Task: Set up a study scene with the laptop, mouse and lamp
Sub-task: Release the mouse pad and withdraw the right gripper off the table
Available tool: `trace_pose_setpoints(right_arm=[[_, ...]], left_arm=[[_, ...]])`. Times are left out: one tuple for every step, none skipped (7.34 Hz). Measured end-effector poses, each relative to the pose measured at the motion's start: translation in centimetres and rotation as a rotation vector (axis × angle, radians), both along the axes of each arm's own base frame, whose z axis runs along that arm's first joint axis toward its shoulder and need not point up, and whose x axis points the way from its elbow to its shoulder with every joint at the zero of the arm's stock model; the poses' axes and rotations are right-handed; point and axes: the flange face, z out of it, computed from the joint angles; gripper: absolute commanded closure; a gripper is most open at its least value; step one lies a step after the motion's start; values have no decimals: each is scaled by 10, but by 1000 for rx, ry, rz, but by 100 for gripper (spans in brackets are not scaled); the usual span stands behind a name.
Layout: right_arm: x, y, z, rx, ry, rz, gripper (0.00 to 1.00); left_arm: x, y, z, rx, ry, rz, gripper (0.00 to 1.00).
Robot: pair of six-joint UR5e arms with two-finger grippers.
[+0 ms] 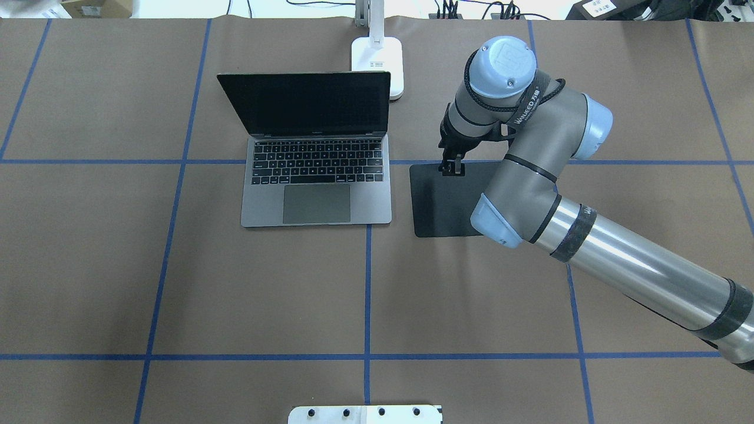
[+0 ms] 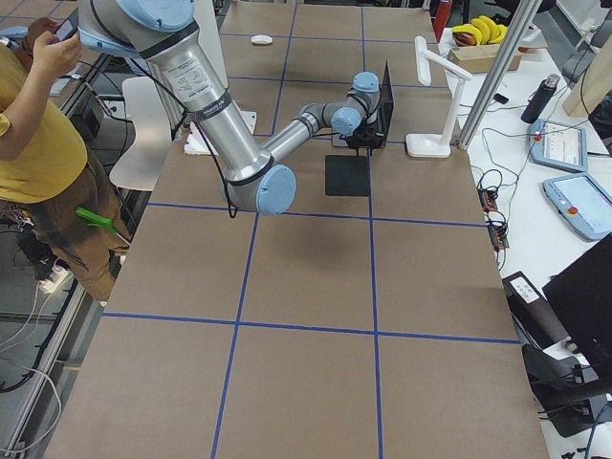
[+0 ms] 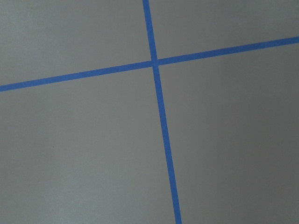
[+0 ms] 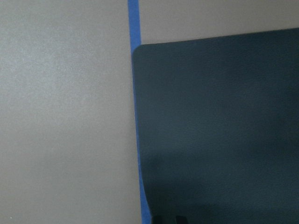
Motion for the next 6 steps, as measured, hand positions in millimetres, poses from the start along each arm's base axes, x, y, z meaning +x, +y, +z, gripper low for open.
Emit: trace_pose_setpoints(right_arm=[[11, 6, -5, 59, -6, -23, 0], [27, 15, -3, 157, 4, -82, 0], [51, 23, 6, 264, 25, -150, 0], [75, 26, 16, 364, 51, -216, 0], [99, 29, 28, 469, 84, -296, 0], [119, 32, 41, 581, 120, -396, 0]], left_arm=[[0, -1, -2, 4, 0, -1, 0], [0, -2, -6, 12, 1, -1, 0], [0, -4, -13, 27, 1, 0, 0], [0, -5, -25, 51, 2, 0, 0], [1, -6, -38, 76, 2, 0, 0], [1, -8, -46, 92, 3, 1, 0]])
